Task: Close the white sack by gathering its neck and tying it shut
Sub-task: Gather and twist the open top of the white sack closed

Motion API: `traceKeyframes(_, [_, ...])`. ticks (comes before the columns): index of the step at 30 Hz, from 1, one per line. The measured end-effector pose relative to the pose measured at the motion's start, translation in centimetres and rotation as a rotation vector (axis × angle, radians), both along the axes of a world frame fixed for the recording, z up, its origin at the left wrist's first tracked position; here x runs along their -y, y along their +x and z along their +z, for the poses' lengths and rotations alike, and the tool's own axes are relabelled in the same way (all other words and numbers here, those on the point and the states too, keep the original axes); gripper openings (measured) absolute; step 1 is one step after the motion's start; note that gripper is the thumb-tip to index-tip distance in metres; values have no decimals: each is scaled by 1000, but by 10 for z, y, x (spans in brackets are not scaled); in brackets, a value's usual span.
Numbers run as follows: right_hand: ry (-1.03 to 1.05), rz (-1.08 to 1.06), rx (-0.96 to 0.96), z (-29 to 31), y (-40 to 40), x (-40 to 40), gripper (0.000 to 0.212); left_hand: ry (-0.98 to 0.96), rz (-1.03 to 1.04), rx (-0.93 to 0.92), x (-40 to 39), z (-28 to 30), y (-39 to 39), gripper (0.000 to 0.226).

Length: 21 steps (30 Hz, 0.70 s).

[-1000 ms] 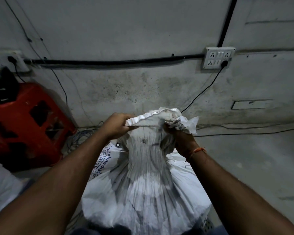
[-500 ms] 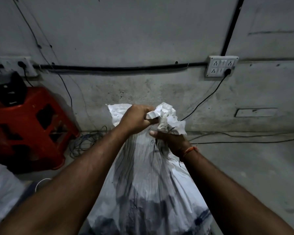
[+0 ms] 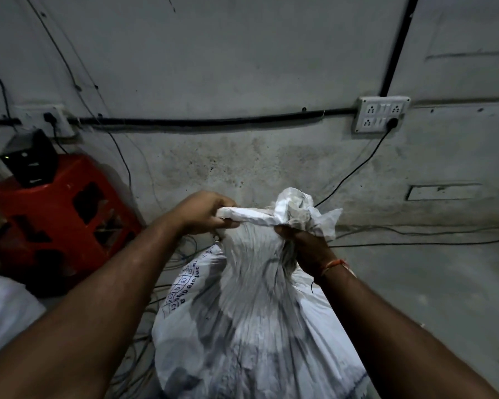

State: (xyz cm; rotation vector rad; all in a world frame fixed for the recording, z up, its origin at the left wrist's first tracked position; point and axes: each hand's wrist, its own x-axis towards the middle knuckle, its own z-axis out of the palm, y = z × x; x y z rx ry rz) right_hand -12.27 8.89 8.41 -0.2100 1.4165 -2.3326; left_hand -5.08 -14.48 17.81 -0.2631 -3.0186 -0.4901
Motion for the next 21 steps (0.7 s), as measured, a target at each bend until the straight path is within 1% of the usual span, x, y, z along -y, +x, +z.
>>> traceKeyframes(2, [12,9,27,-2,0,-1,28,45,-14,-23,-2,3,2,19])
traceKeyframes(4, [46,25,25,-1,4,0,24,87,-24,-70,-11,7,2,20])
traceKeyframes(6, [86,86,-60,1,8,4,24,135,-69,-107,-24,10,1,18])
traceKeyframes(8, [149,144,-172,3,14,9,33,132,-107,-122,-41,13,-2,14])
traceKeyframes(11, [208,103,-254,9,21,17,35,145,-62,-145,-57,13,-6,12])
traceKeyframes(13, [170,64,-298,12,21,18,31,181,-31,-161,-61,9,-8,20])
traceKeyframes(14, [127,59,-307,12,20,19,29,190,-24,-162,-62,7,-10,18])
traceKeyframes(16, [56,51,-300,10,18,20,35,186,-18,-171,-63,4,-11,10])
traceKeyframes(18, [22,27,-232,8,17,22,36,157,-15,-156,-59,3,-11,4])
traceKeyframes(20, [-34,19,-180,8,18,23,35,91,-9,-74,-46,8,-10,23])
traceKeyframes(21, [-64,22,-142,8,18,23,33,14,3,-14,-35,11,-9,35])
